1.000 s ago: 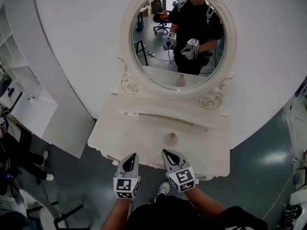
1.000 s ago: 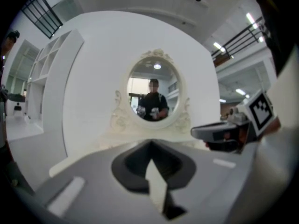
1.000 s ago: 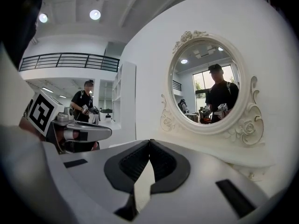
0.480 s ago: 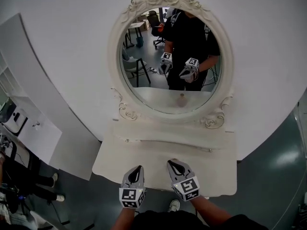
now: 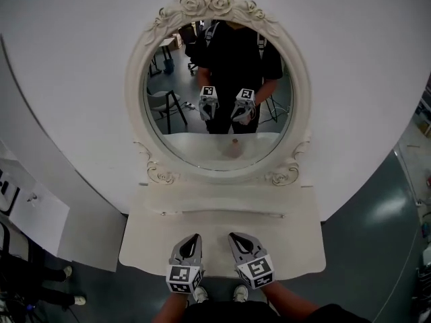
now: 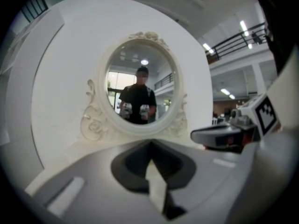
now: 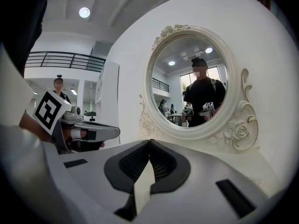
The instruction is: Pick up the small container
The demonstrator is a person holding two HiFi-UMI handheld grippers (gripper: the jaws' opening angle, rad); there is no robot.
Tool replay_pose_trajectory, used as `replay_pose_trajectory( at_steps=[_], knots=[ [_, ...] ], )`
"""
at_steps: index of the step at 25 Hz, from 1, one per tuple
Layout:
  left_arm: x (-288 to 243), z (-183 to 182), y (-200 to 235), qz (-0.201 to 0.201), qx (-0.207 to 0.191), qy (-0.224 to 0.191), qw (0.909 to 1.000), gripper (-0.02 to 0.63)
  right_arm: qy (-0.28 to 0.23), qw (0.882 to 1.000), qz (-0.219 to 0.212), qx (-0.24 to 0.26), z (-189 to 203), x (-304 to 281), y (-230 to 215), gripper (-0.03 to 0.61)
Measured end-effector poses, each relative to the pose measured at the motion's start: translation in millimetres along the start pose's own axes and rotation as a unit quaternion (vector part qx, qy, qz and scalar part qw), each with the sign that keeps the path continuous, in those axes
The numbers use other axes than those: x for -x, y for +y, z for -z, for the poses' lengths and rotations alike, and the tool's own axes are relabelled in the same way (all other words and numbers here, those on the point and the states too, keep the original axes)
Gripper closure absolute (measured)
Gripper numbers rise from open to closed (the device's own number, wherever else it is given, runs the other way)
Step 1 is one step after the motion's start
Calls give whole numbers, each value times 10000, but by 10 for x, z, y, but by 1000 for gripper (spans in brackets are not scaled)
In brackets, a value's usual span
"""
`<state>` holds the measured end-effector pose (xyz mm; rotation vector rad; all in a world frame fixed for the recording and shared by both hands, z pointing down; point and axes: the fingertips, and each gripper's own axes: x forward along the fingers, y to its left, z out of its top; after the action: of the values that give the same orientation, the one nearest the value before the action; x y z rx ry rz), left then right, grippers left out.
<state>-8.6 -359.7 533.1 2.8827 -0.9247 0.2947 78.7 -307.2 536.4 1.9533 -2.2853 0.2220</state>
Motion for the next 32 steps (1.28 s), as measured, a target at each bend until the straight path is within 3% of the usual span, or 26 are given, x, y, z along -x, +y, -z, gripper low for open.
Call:
replay_pose_trajectory(
  at_steps=[4, 12, 16, 22, 25, 32],
  knots=[
    [-112, 29, 44, 319, -38, 22, 9995, 607, -32, 9997, 126, 190, 3, -57, 44, 572],
    [-191, 81, 126, 728, 12, -23, 9973, 607, -15, 9973, 734, -72, 61, -137, 25, 572],
    [-193, 277, 139, 898, -113, 165, 9958, 606, 205, 9929, 1162, -178, 284, -43, -3, 572],
    [-186, 468, 146, 1034, -65, 364, 9939, 606, 724, 9886, 1300, -249, 676, 40, 11, 565],
    [-177, 520, 125, 1086, -49, 418, 9932, 606, 933, 9847, 1431, -348, 848, 60, -37, 428],
    [-148, 635, 115, 1096, 8, 501, 9927, 607, 1373, 9780, 1488, -498, 1286, -38, -144, 307]
  ],
)
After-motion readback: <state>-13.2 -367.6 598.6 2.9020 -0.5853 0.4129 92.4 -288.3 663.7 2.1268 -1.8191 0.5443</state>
